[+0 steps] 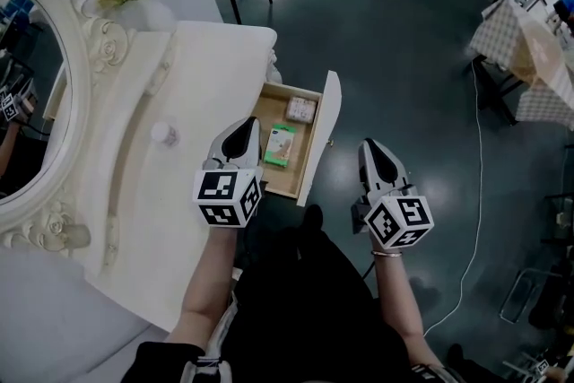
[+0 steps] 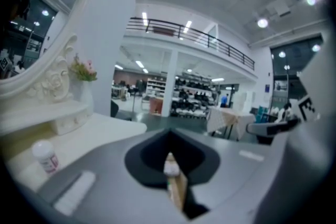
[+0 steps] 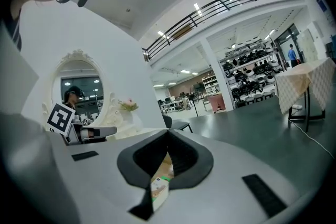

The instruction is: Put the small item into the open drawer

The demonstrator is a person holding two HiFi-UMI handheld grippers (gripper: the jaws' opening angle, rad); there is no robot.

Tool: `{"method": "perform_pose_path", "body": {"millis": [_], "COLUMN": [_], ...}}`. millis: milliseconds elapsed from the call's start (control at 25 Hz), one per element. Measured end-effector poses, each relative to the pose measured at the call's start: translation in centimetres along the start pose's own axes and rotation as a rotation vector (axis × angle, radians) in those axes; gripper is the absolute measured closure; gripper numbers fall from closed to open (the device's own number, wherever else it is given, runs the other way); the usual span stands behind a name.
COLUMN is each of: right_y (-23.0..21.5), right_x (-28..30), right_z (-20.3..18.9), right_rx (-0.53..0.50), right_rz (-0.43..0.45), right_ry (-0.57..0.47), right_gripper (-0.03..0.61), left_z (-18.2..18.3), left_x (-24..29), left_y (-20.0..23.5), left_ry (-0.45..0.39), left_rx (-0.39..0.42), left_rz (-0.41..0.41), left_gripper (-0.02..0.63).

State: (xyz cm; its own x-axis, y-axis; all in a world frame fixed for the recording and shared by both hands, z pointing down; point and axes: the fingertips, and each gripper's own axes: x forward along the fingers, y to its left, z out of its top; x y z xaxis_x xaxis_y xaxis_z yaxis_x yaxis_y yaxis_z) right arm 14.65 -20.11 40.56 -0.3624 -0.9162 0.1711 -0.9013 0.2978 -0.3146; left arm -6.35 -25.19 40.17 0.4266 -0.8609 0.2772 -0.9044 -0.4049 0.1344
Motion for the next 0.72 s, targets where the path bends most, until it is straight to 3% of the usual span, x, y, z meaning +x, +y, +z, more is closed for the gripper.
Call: {"method": "perform_pose_path", "body": {"millis": [720], "right_y": [2.2], "right_x": [-1.9], "right_z": [0.6], "right_rx": [-0.074], "right_rz": [-0.020], "right_ry": [-0.037], "right_gripper": [0.575], "left_z": [0.7], "left_x": [-4.0], "left_y": [0.0], "left_ry": [-0.055], "left_rx": [-0.020], "left_rz": [-0.047], "left_gripper": [0.606]}}
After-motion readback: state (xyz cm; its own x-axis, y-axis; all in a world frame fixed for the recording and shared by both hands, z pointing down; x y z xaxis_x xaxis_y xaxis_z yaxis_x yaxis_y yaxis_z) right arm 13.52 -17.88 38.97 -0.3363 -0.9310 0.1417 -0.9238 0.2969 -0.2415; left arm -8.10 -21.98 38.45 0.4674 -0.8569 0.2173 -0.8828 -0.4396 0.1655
